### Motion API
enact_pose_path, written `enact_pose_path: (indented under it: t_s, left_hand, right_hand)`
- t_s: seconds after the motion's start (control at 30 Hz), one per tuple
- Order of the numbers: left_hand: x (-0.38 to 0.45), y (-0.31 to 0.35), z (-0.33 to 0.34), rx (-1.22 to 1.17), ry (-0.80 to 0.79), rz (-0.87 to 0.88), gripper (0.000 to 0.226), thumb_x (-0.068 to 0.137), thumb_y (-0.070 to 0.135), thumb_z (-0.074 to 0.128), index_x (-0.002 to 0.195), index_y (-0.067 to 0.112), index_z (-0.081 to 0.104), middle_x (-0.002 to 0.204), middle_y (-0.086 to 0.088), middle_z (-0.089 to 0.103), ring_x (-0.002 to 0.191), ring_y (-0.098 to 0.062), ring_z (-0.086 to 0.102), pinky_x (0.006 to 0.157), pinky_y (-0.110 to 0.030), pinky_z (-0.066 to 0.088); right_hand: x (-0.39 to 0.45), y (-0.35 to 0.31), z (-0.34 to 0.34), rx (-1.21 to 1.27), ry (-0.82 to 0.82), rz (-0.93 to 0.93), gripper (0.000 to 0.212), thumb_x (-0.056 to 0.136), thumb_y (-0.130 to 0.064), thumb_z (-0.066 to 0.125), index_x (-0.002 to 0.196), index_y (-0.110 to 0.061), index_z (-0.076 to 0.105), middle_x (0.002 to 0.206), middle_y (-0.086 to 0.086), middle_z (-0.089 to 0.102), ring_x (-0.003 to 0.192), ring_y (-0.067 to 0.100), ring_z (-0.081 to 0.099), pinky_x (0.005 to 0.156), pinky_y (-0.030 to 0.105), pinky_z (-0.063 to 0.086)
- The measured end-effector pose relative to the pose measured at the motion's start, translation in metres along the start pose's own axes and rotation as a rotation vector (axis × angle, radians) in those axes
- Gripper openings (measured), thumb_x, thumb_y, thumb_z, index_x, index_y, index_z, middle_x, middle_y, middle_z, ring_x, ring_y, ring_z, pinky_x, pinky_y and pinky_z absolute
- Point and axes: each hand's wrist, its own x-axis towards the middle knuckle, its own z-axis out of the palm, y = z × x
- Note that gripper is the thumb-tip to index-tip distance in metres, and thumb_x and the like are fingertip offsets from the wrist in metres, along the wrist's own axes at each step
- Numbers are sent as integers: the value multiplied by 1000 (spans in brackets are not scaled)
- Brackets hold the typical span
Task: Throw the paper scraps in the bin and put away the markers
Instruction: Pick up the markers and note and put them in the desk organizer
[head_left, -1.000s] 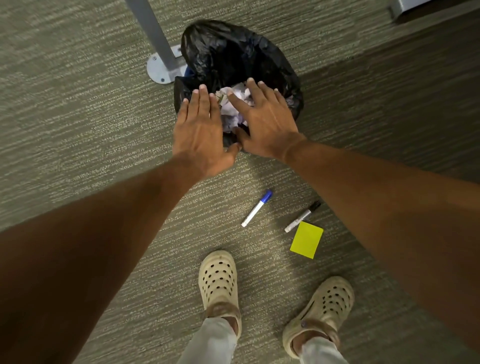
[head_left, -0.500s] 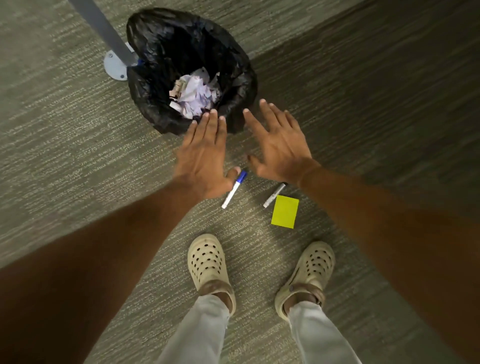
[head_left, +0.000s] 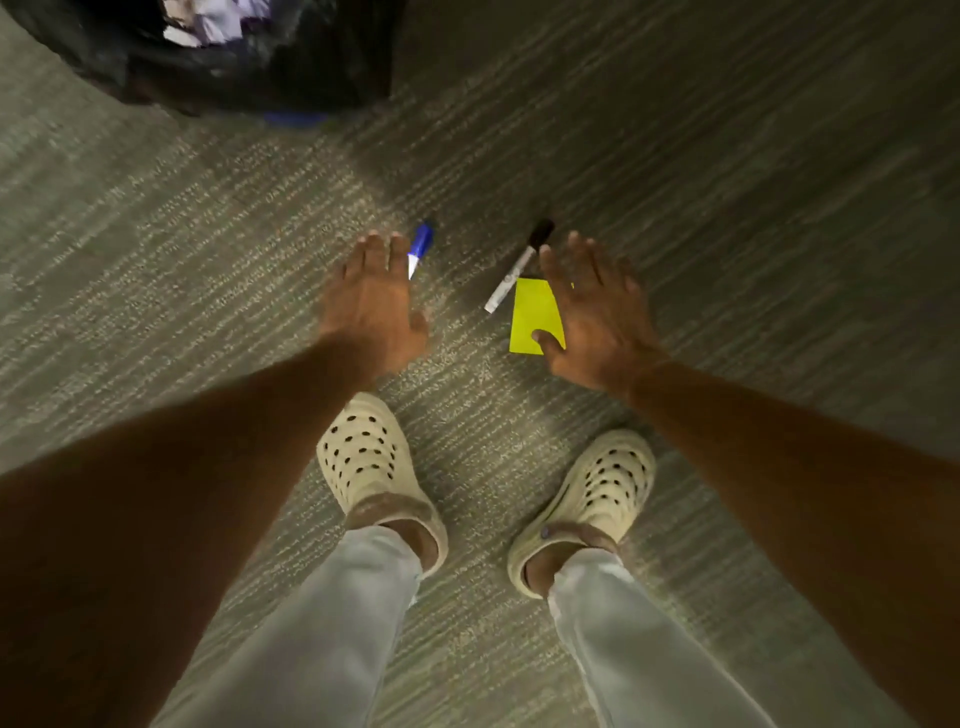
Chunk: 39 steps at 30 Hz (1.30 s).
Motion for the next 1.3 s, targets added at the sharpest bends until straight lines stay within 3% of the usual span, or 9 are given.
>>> enact_pose_path:
  t_s: [0.17,0.23,0.37,0.5,0.57,0.73,0.87,1.03,1.3]
  left_hand:
    - [30,0,47,-31,-72,-62,74,96,30,45,148,-1,3,154,-30,11,144,-43,12,118,-50,19]
    - [39,1,56,20,-57,-29,69,99,28,39,147,-4,2,153,-33,12,142,-45,16,116,-49,23]
    - [49,11,58,123,49,-21,61,93,10,47,143,-10,16,122,-37,49,105,-45,55,87,-47,51]
    - [53,16,53,169,71,-29,55,83,-4,51,135,-9,34,97,-28,57,70,-31,47,55,-36,43]
    - [56,18,51,132,60,-34,48,81,-6,53,128,-6,44,90,-23,56,65,-24,39,53,-31,35]
    - [61,33,44,-39,57,-110,35,88,8,56,121,-3,51,109,-25,54,84,-35,58,63,-35,44]
    - [71,60,35,-227,30,-89,34,89,10,57,122,0,52,128,-21,40,85,-26,54,76,-31,53]
    - [93,92,37,-295,65,5,32,88,1,52,120,-6,51,124,-26,49,100,-38,56,72,-30,38]
    - [112,114,52,-350,107,-43,29,89,12,53,115,0,55,120,-23,57,108,-37,55,82,-38,43]
  right_hand:
    - [-1,13,47,22,-40,6,95,79,-52,57,151,-13,9,157,25,17,145,39,20,113,57,28]
    - [3,15,57,28,-46,3,95,81,-53,55,152,-13,5,158,24,13,146,39,18,115,57,25]
    - [9,12,63,79,-38,24,94,83,-51,56,152,-14,4,160,21,10,147,37,14,115,56,24]
    - [14,11,59,88,-17,32,94,83,-51,57,153,-15,6,160,20,11,147,35,14,117,53,23]
    - [17,11,56,86,-17,37,93,83,-51,56,152,-14,6,160,19,11,148,34,14,116,53,20]
    - [19,17,49,75,-29,49,92,84,-51,54,152,-13,5,160,20,13,147,34,14,117,54,21]
    - [16,24,45,77,-33,63,91,85,-51,53,152,-11,6,159,20,13,147,34,14,117,53,21]
    - [15,31,46,100,-38,76,91,84,-48,54,152,-9,8,159,21,15,147,34,17,117,52,21]
    - [15,36,60,95,-59,88,91,83,-49,55,151,-6,12,157,22,21,145,35,21,115,53,23]
